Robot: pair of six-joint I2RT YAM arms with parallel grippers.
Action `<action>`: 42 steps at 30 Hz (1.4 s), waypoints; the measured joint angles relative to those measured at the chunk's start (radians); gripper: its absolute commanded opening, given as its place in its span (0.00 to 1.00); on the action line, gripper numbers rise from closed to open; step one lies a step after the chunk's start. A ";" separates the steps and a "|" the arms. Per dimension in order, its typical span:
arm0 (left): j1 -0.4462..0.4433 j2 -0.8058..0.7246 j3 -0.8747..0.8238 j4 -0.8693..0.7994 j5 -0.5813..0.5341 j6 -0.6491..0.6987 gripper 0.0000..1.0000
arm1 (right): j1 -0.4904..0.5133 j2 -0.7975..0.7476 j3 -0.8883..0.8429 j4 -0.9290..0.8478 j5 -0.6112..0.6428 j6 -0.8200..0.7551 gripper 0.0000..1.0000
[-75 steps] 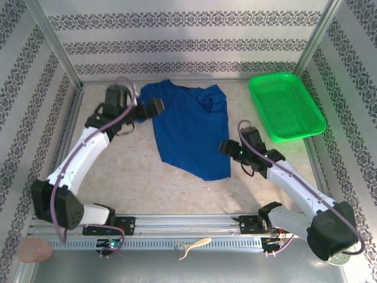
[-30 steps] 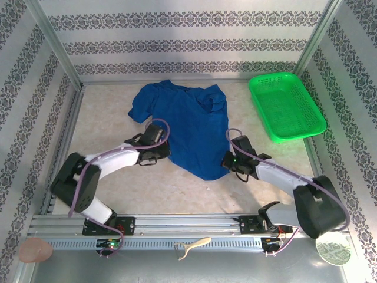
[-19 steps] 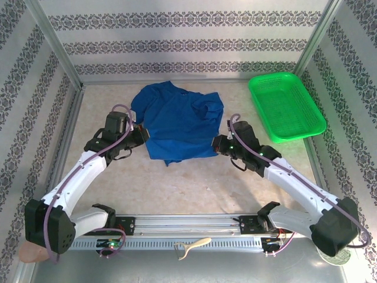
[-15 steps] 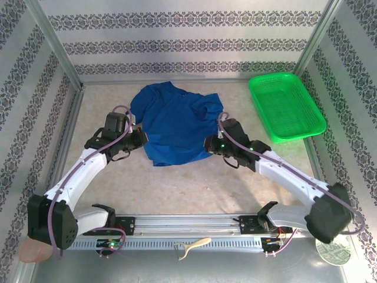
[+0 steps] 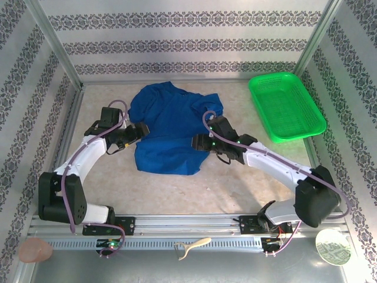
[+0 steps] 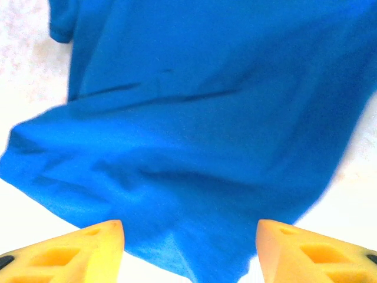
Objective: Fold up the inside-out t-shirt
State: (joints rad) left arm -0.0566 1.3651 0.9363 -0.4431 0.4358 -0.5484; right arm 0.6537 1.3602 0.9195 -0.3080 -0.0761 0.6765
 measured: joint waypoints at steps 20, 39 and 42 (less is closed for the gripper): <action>-0.014 -0.176 -0.406 0.106 -0.032 -0.006 0.99 | 0.117 0.174 -0.216 0.199 -0.023 0.000 0.59; -0.022 -0.057 0.362 0.173 0.159 -0.146 0.00 | -0.251 -0.079 0.396 -0.080 -0.213 -0.079 0.00; -0.022 -0.045 0.513 0.132 0.196 -0.161 0.00 | -0.285 -0.087 0.526 -0.146 -0.254 -0.101 0.00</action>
State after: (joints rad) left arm -0.0784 1.3205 1.4494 -0.3111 0.6315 -0.7094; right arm 0.3683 1.2736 1.4456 -0.4545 -0.3302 0.5758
